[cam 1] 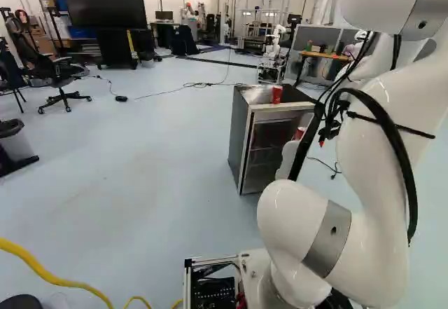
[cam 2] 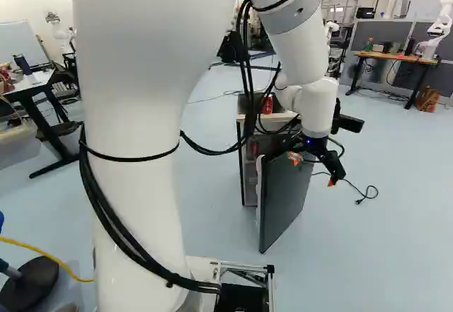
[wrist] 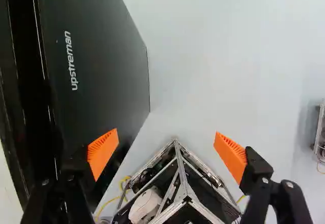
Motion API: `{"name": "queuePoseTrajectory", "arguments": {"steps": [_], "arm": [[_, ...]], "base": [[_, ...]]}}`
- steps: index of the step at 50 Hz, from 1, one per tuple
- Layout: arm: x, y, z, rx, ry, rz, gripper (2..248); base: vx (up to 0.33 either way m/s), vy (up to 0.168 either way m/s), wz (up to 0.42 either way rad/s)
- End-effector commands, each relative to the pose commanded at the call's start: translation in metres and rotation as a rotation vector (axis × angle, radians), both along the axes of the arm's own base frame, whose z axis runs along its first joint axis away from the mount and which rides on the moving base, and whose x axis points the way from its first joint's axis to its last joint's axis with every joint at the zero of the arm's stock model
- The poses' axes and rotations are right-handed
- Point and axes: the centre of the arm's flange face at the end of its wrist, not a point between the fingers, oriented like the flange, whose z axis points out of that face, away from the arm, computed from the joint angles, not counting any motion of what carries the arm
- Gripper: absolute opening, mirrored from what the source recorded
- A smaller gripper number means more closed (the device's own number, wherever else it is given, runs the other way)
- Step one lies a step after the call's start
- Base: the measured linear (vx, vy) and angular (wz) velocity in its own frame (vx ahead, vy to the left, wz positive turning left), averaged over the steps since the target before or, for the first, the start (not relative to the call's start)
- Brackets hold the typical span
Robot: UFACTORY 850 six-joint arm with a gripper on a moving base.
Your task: Grab a drink from the fridge
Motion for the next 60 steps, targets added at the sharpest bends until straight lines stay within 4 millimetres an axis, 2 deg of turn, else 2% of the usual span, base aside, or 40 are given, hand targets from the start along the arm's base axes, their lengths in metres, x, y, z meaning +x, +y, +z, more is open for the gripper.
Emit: {"name": "queuePoseTrajectory", "arguments": {"steps": [33, 60], "arm": [[0.007, 0.057, 0.000, 0.015, 0.015, 0.091, 247], [0.022, 0.102, 0.000, -0.006, -0.008, 0.185, 247]], "base": [[0.000, 0.000, 0.000], [0.000, 0.000, 0.000]]}}
